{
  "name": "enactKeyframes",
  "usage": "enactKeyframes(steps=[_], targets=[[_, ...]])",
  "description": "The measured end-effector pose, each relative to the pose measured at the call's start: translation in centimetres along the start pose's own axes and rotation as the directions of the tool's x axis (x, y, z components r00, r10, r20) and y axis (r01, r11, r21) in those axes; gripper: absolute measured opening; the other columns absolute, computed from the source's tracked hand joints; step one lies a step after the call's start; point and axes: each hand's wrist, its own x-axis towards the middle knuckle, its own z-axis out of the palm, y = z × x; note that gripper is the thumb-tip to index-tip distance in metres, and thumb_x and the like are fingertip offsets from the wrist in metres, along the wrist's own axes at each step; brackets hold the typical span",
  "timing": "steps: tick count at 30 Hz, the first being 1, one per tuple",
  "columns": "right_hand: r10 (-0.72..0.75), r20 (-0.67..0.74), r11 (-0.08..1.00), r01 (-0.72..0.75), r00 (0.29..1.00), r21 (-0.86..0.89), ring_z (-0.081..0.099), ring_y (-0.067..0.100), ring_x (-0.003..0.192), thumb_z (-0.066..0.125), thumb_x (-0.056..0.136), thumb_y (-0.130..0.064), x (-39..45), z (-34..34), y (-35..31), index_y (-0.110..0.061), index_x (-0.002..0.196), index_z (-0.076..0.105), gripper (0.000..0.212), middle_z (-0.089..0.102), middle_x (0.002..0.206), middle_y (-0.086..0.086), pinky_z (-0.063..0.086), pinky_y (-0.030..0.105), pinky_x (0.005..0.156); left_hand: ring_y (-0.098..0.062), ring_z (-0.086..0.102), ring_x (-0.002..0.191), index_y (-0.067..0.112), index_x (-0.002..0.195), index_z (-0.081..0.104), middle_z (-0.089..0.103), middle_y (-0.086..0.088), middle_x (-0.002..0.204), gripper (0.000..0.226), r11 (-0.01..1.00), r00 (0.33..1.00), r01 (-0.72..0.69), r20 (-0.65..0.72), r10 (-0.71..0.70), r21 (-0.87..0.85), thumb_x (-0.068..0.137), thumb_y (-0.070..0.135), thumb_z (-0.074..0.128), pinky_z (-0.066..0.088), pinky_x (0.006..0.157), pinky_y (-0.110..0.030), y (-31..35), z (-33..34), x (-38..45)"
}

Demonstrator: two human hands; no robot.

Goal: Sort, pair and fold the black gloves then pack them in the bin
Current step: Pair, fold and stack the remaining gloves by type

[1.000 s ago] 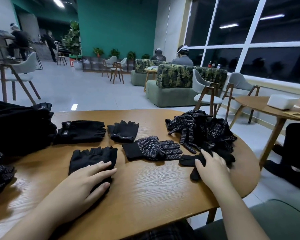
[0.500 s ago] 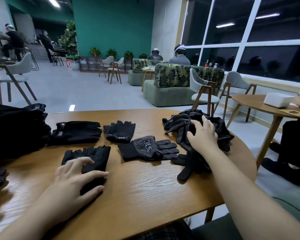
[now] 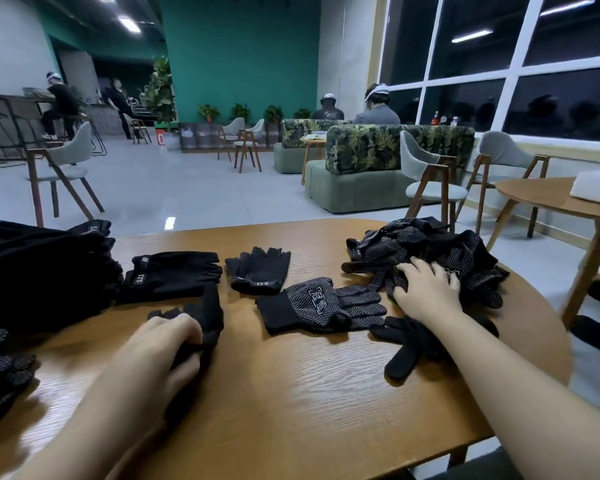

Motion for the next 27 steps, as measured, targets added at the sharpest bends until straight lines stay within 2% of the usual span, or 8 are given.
enactKeyframes(steps=[4,12,14,17,19,21,23,27], targets=[[-0.008,-0.023,1.000,0.008,1.000,-0.007,0.013,0.027,0.143,0.039,0.093,-0.035,-0.2,0.2,-0.1,-0.033,0.143,0.030,0.051,0.017,0.157,-0.005,0.006,0.050,0.115,-0.015,0.053,0.067,0.029,0.075,0.044,0.060,0.001,0.080,0.033,0.976,0.964,0.105,-0.223,-0.147,-0.191,0.080,0.006,0.067,0.046,0.059,-0.037,2.5,-0.8,2.5],[-0.022,-0.049,1.000,0.023,0.999,0.010,0.013,0.025,0.143,0.038,0.094,-0.035,-0.4,0.2,-0.2,-0.034,0.145,0.028,0.052,0.017,0.157,-0.005,0.005,0.049,0.115,-0.025,0.056,0.062,0.009,0.092,0.044,0.055,-0.006,0.071,0.011,0.902,0.891,0.109,-0.361,-0.275,-0.417,0.092,0.012,0.055,0.043,0.056,-0.037,6.4,-0.8,9.2],[-0.027,-0.050,1.000,0.028,0.998,0.015,0.013,0.025,0.143,0.037,0.094,-0.034,-0.5,0.2,-0.1,-0.034,0.145,0.028,0.052,0.017,0.157,-0.005,0.005,0.049,0.115,-0.019,0.063,0.066,0.010,0.090,0.041,0.055,-0.007,0.078,0.013,0.802,0.863,0.157,-0.315,-0.396,-0.576,0.094,0.015,0.052,0.046,0.057,-0.032,6.2,0.7,11.5],[-0.029,-0.049,0.999,0.030,0.998,0.025,0.012,0.024,0.143,0.038,0.094,-0.034,-0.7,0.1,-0.1,-0.034,0.145,0.028,0.052,0.017,0.157,-0.005,0.004,0.049,0.116,-0.021,0.068,0.066,0.009,0.084,0.040,0.054,-0.014,0.082,0.013,0.479,0.810,0.310,-0.035,-0.585,-0.821,0.093,0.012,0.049,0.054,0.055,-0.031,4.7,3.9,14.0],[-0.030,-0.048,0.999,0.031,0.998,0.032,0.012,0.024,0.144,0.038,0.094,-0.035,-0.7,0.1,0.0,-0.035,0.145,0.028,0.052,0.017,0.157,-0.005,0.004,0.049,0.116,-0.020,0.065,0.061,0.006,0.084,0.044,0.051,-0.014,0.079,0.013,0.404,0.779,0.479,0.164,-0.605,-0.779,0.093,0.013,0.049,0.048,0.051,-0.025,3.5,6.1,14.1],[-0.039,-0.068,0.998,0.042,0.997,0.040,0.009,0.024,0.144,0.040,0.093,-0.035,-0.7,0.1,0.0,-0.035,0.144,0.029,0.052,0.019,0.156,-0.004,0.004,0.050,0.116,-0.022,0.053,0.052,0.008,0.075,0.046,0.047,-0.011,0.068,0.023,0.534,0.761,0.600,0.217,-0.612,-0.596,0.093,0.021,0.051,0.038,0.053,-0.025,2.4,7.5,12.9],[-0.078,-0.145,0.994,0.088,0.986,0.060,0.009,0.023,0.144,0.046,0.092,-0.031,-0.7,0.1,0.0,-0.033,0.140,0.037,0.049,0.025,0.154,-0.003,0.004,0.051,0.114,-0.022,0.045,0.051,0.008,0.070,0.048,0.049,-0.008,0.061,0.030,0.681,0.782,0.601,0.132,-0.609,-0.417,0.090,0.029,0.056,0.033,0.050,-0.025,2.0,8.1,11.8],[-0.282,-0.434,0.916,0.375,0.856,0.144,0.047,0.019,0.124,0.058,0.082,-0.018,-1.5,0.3,-0.1,-0.027,0.103,0.068,0.024,0.063,0.117,-0.006,0.015,0.048,0.110,-0.020,0.058,0.087,0.019,0.085,0.057,0.060,-0.003,0.092,0.022,0.863,0.923,0.378,0.071,-0.377,-0.335,0.079,0.034,0.072,0.044,0.074,-0.031,2.6,8.3,10.5]])
